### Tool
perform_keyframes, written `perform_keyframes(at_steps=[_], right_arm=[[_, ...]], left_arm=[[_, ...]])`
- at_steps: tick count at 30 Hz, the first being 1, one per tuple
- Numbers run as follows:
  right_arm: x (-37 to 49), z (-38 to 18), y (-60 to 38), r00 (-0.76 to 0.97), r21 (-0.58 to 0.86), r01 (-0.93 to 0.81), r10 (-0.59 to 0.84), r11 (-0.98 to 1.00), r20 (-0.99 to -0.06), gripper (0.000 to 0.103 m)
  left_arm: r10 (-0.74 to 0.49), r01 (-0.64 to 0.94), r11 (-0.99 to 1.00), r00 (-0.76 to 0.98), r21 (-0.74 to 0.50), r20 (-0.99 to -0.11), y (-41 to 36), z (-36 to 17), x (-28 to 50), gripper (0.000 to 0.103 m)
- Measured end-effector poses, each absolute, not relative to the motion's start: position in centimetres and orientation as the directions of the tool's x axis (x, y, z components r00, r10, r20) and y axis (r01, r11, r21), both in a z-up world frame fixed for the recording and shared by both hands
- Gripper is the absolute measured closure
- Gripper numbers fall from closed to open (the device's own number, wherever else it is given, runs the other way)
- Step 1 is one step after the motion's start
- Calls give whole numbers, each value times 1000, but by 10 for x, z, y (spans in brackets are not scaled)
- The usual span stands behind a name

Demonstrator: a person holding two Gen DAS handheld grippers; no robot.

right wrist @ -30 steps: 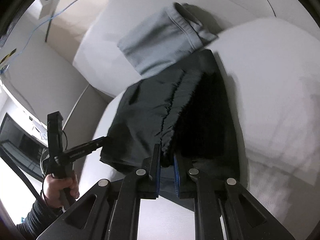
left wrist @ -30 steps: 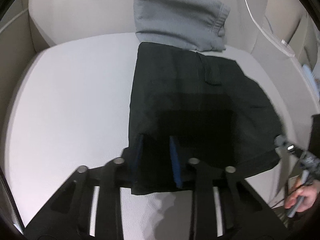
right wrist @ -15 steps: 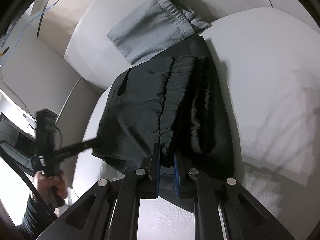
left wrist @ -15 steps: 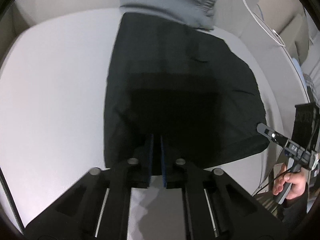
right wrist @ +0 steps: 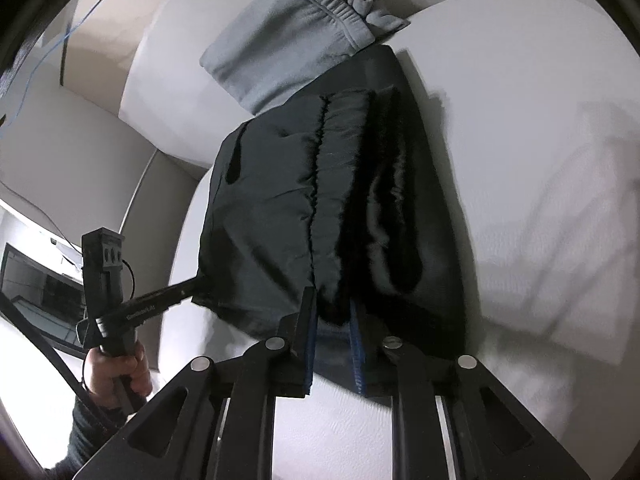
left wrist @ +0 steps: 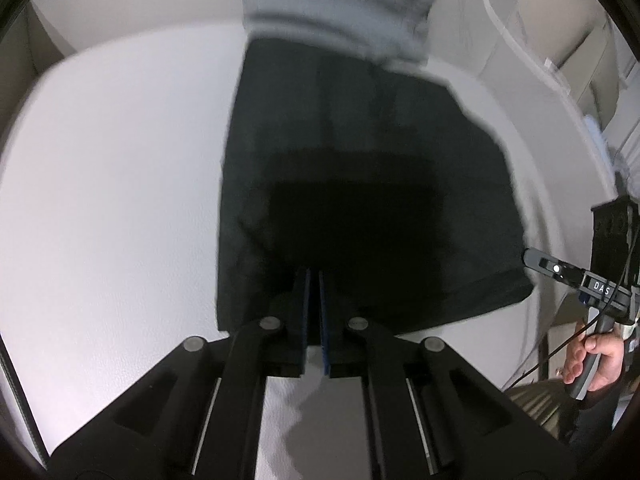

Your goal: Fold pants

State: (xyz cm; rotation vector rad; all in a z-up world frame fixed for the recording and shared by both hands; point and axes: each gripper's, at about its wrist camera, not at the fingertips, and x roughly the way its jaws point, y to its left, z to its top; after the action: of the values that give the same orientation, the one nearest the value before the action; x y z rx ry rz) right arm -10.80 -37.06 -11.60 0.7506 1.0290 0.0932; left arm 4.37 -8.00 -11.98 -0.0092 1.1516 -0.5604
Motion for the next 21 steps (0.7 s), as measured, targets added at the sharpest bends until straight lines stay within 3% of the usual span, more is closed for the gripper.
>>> perform_keyframes(at_steps=[4,8,13,18,21], right_arm=[[-118,-59,-384,671,568,225,297,791,-680,87],[-79,-39,-377,714,464,190,202,865,-670,87],[-24,-61,-356,682,415,139,216,899,-698,87],[-2,-110,-368,590,350,191,178,917,-788,88],[-4,-133,-387,569,431,216,245,876,-785,97]], left_arm=[[-477,369,862,357,-348,-803,-68,-95,61,100],[-470,379,872,471,-310,-747,-92,-76,90,100],[-446,422,874,500,-240,-743,-132,-81,129,100],[-359,390,904,472,-175,-805,-142,-121,153,100],[-387,392,896,461,-208,-798,-133,-139,156,100]])
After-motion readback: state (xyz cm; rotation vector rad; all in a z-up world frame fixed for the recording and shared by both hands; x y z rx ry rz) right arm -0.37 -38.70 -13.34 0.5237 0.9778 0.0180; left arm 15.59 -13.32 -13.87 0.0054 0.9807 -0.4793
